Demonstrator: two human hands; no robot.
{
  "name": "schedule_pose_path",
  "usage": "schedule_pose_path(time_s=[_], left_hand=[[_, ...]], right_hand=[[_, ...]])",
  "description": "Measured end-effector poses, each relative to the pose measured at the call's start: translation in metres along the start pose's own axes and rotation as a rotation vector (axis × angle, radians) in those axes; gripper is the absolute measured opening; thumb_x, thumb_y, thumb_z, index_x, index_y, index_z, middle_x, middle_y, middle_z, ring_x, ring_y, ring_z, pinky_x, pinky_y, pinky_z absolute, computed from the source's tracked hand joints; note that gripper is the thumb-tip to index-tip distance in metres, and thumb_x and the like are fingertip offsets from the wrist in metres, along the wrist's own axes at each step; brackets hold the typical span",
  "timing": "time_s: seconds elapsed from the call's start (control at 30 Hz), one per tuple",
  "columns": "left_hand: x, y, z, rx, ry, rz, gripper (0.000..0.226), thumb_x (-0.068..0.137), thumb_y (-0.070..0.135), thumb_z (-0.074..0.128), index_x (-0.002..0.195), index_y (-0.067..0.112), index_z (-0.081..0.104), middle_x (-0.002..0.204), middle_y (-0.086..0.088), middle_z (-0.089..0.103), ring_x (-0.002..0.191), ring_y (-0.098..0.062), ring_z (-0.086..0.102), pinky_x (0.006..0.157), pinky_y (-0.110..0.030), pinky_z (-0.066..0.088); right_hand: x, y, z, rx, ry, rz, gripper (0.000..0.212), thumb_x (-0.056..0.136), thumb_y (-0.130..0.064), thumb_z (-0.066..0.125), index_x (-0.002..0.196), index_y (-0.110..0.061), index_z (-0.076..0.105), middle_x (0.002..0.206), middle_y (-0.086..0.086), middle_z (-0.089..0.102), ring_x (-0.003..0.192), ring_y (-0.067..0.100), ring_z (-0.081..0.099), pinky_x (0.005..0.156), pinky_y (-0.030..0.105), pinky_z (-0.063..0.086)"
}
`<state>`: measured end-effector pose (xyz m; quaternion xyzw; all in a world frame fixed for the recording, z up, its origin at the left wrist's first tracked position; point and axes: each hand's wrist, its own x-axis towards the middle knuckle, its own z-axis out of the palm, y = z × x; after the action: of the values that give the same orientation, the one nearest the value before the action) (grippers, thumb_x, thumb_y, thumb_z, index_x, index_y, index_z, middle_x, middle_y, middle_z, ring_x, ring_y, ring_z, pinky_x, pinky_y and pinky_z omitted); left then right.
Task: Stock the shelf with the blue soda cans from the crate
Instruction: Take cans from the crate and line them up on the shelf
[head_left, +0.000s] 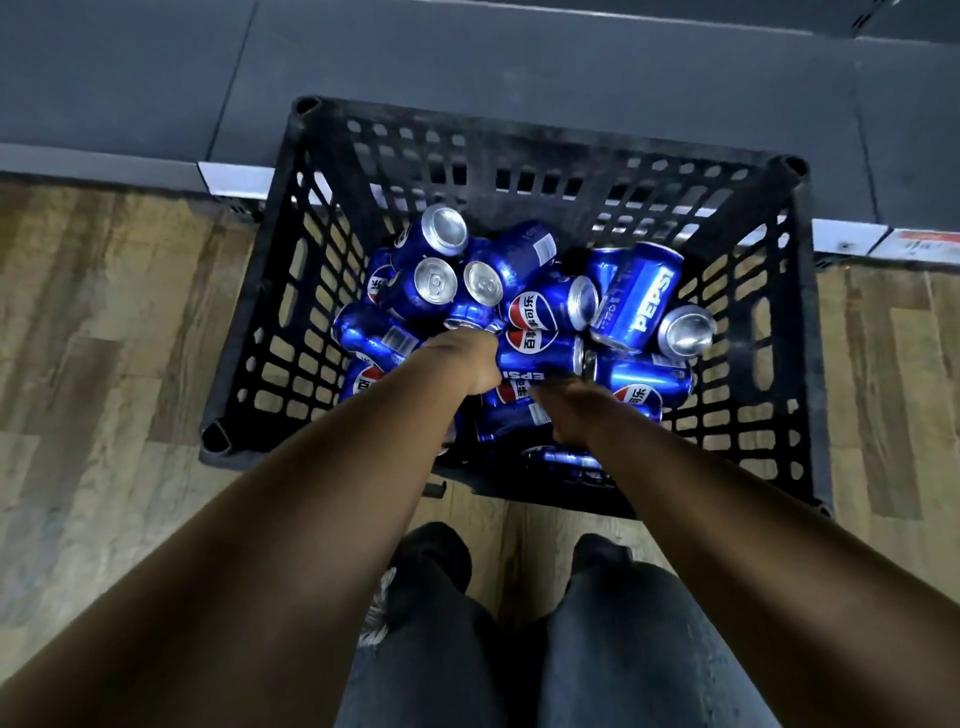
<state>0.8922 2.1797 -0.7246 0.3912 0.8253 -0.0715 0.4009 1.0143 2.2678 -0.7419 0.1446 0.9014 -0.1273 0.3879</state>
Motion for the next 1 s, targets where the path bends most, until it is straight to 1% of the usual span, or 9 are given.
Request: schedule_pose_path(time_s=[0.13, 0.27, 0.4, 0.47, 0.53, 0.6, 0.77, 0.93, 1.0], left_hand=[[0.002, -0.006, 0.005, -0.038, -0.022, -0.001, 0.026, 0.094, 0.025, 0.050, 0.113, 0.008, 0.054, 0.113, -0.012, 0.055, 0.096, -0.026, 0.051, 0.082, -0.033, 0.040], [0.009, -0.013, 0.017, -0.003, -0.084, -0.031, 0.026, 0.096, 0.022, 0.047, 0.112, 0.004, 0.057, 0.119, -0.021, 0.057, 0.108, -0.033, 0.053, 0.111, -0.043, 0.026], [0.013, -0.018, 0.020, 0.000, -0.117, -0.047, 0.022, 0.096, 0.020, 0.045, 0.105, 0.004, 0.058, 0.118, -0.024, 0.057, 0.110, -0.035, 0.052, 0.112, -0.042, 0.024], [0.013, -0.022, 0.019, -0.027, -0.114, -0.037, 0.024, 0.095, 0.022, 0.047, 0.107, 0.004, 0.058, 0.118, -0.023, 0.056, 0.107, -0.034, 0.052, 0.103, -0.040, 0.032], [0.011, -0.026, 0.017, -0.064, -0.108, -0.042, 0.018, 0.093, 0.025, 0.050, 0.098, 0.008, 0.056, 0.115, -0.021, 0.055, 0.092, -0.030, 0.052, 0.082, -0.036, 0.041], [0.004, -0.029, 0.013, -0.072, -0.103, -0.064, 0.015, 0.092, 0.027, 0.052, 0.090, 0.012, 0.053, 0.107, -0.018, 0.057, 0.083, -0.027, 0.052, 0.073, -0.033, 0.041], [-0.032, -0.027, -0.015, -0.053, -0.108, -0.116, 0.015, 0.091, 0.025, 0.054, 0.087, 0.011, 0.052, 0.075, -0.007, 0.050, 0.077, -0.025, 0.051, 0.070, -0.032, 0.040], [-0.100, -0.005, -0.063, -0.042, -0.113, -0.111, 0.013, 0.090, 0.021, 0.053, 0.085, 0.009, 0.051, 0.078, -0.009, 0.049, 0.076, -0.025, 0.050, 0.070, -0.033, 0.041], [-0.132, 0.005, -0.087, -0.073, -0.123, -0.111, 0.010, 0.091, 0.019, 0.054, 0.087, 0.010, 0.052, 0.075, -0.007, 0.048, 0.078, -0.026, 0.051, 0.071, -0.032, 0.042]], right_hand=[[0.013, -0.005, 0.001, -0.072, -0.040, 0.032, 0.055, 0.084, -0.016, 0.065, 0.134, -0.006, 0.044, 0.141, 0.017, 0.036, 0.132, 0.036, 0.035, 0.106, 0.042, 0.033], [0.018, -0.010, 0.002, -0.132, -0.071, 0.054, 0.058, 0.088, -0.018, 0.059, 0.141, -0.004, 0.039, 0.144, 0.018, 0.028, 0.135, 0.034, 0.026, 0.107, 0.044, 0.031], [0.017, -0.009, 0.002, 0.085, -0.088, 0.054, 0.064, 0.090, -0.017, 0.060, 0.145, -0.003, 0.030, 0.149, 0.020, 0.029, 0.137, 0.034, 0.032, 0.107, 0.030, 0.035], [0.014, -0.006, 0.001, 0.201, -0.099, 0.060, 0.064, 0.092, -0.015, 0.057, 0.146, -0.001, 0.024, 0.150, 0.020, 0.031, 0.136, 0.031, 0.034, 0.099, 0.016, 0.038], [0.009, -0.008, -0.003, 0.250, -0.092, 0.116, 0.071, 0.087, -0.012, 0.064, 0.146, -0.003, 0.025, 0.148, 0.019, 0.036, 0.133, 0.030, 0.039, 0.102, 0.023, 0.035], [0.000, -0.008, -0.006, 0.320, -0.107, 0.159, 0.061, 0.087, -0.010, 0.063, 0.141, -0.004, 0.037, 0.140, 0.016, 0.046, 0.126, 0.028, 0.047, 0.099, 0.027, 0.036], [-0.042, -0.005, -0.026, 0.378, -0.092, 0.296, 0.063, 0.081, -0.015, 0.072, 0.134, -0.001, 0.043, 0.129, 0.020, 0.055, 0.112, 0.029, 0.058, 0.083, 0.027, 0.045], [-0.118, -0.003, -0.076, 0.542, -0.008, 0.344, 0.065, 0.079, -0.025, 0.076, 0.129, 0.001, 0.044, 0.120, 0.019, 0.060, 0.089, 0.023, 0.059, 0.054, 0.025, 0.042], [-0.147, -0.006, -0.098, 0.578, 0.013, 0.365, 0.064, 0.077, -0.026, 0.077, 0.126, 0.002, 0.045, 0.115, 0.019, 0.063, 0.086, 0.022, 0.059, 0.052, 0.026, 0.042]])
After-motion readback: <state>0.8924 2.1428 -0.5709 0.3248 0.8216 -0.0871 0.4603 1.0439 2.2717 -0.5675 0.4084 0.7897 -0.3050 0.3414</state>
